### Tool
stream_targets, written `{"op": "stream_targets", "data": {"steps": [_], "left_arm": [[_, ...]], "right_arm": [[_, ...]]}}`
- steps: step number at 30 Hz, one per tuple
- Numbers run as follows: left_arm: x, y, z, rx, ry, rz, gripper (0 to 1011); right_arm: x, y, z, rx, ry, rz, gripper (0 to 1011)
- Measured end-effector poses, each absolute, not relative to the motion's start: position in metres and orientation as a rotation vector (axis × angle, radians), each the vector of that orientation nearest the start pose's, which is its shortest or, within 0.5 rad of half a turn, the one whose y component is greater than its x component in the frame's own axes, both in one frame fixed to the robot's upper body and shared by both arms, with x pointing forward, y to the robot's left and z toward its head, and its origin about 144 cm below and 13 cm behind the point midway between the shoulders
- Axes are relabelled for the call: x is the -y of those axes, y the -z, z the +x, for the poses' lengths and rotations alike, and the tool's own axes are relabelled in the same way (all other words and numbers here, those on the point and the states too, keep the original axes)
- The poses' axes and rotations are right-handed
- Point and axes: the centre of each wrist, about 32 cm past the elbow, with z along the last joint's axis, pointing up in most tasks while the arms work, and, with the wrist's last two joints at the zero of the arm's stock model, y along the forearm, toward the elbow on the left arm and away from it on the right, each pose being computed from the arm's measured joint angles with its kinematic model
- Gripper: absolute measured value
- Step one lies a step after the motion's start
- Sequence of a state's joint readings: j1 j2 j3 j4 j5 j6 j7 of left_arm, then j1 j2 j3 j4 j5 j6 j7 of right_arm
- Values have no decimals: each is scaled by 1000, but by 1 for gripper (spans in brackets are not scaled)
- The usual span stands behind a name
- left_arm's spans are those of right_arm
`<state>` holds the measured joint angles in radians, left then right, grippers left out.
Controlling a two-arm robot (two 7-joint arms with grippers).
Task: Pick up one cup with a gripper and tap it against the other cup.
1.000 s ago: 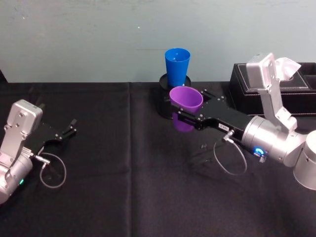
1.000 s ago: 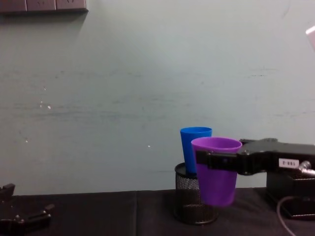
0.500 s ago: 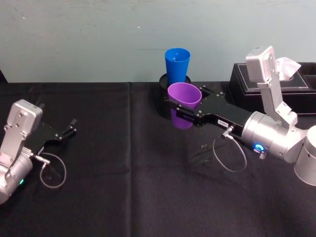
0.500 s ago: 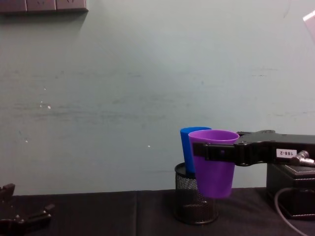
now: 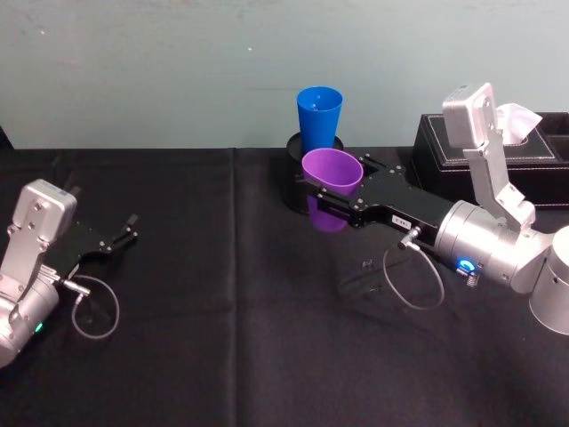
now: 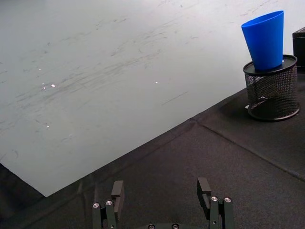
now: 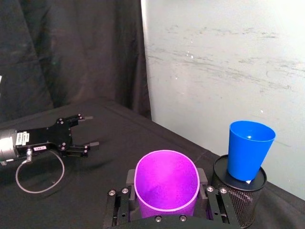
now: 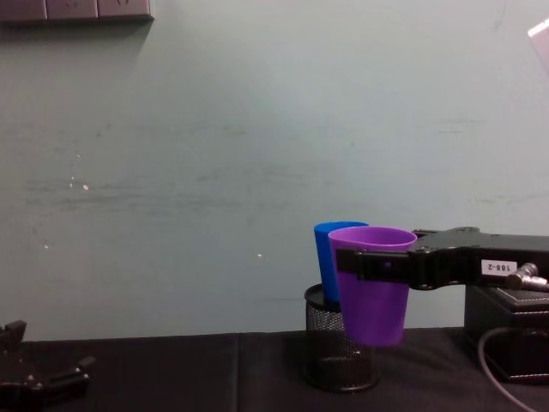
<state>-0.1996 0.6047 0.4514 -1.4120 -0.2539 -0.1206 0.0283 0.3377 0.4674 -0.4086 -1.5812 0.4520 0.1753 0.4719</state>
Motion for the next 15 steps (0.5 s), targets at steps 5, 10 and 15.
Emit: {"op": "stream_targets", "data": {"steps": [5,10,15], "left_arm": [[-310,-1140,489,285,-1248,304,1000],[-310,-1140,489,285,-1248,304,1000],[-310,-1140,489,285,-1248,305,1000]], "right_arm": [[244,-1235,523,47,743,-99,723],[244,-1234,523,46,744,-99,723],[244,-1234,523,47,743,-98,723]]}}
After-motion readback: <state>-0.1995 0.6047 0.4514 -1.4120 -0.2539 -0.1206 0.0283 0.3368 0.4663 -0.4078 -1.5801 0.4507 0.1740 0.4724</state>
